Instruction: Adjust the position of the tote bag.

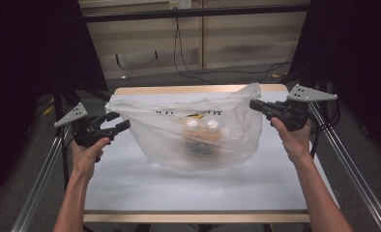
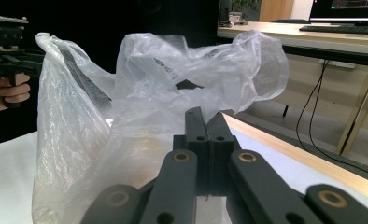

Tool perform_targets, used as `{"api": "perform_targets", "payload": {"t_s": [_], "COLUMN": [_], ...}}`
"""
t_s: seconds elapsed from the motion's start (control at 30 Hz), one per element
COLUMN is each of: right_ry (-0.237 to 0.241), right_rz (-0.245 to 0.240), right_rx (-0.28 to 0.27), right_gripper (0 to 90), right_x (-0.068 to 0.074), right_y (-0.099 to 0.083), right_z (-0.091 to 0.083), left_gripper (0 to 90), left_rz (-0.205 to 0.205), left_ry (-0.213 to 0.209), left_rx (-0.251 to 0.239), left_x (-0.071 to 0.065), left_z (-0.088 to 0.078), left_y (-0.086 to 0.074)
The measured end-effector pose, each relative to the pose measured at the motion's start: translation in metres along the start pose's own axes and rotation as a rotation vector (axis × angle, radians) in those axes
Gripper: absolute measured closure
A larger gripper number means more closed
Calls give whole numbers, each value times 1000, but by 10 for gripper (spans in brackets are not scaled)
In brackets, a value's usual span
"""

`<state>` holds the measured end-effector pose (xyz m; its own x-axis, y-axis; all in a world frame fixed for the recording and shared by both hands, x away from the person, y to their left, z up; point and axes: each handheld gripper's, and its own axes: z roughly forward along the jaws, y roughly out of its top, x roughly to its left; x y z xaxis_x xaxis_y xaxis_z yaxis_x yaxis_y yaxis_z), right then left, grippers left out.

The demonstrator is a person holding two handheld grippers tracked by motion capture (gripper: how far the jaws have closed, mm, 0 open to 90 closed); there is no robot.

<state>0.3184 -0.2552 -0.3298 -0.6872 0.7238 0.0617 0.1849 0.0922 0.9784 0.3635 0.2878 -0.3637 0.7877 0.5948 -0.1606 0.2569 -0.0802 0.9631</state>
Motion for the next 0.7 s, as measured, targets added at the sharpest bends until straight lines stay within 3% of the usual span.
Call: {"api": "perform_targets", "payload": {"t_s": [0.1,0.13,0.17,0.2,0.23,0.3,0.37,0.63,0.7], "right_ry": [3,2,4,2,4,3,1,-4,-5], "right_rz": [-4,-5,-5,1,1,0,-1,-1,-6], "right_rx": [-2,2,0,-4,-3,-2,-10,-53,-58], "right_gripper": [900,900,900,900,900,900,900,900,900], "right_x": [0,0,0,1,1,1,1,1,1], "right_y": [0,0,0,-1,-1,-1,1,11,12], "right_z": [-1,-1,-1,-1,0,0,-2,-14,-14], "left_gripper": [296,309,400,508,572,772,860,899,899], "left_rz": [13,29,70,86,64,60,97,120,128], "left_ry": [-31,-13,-14,-15,-23,-22,-16,-36,-26], "left_rx": [13,19,15,-1,-19,-31,-37,-83,-74], "left_x": [-6,-9,-11,-12,-11,-11,-14,-19,-20], "left_z": [9,9,9,8,7,4,1,-4,-4], "left_y": [5,6,8,9,11,12,17,32,35]}}
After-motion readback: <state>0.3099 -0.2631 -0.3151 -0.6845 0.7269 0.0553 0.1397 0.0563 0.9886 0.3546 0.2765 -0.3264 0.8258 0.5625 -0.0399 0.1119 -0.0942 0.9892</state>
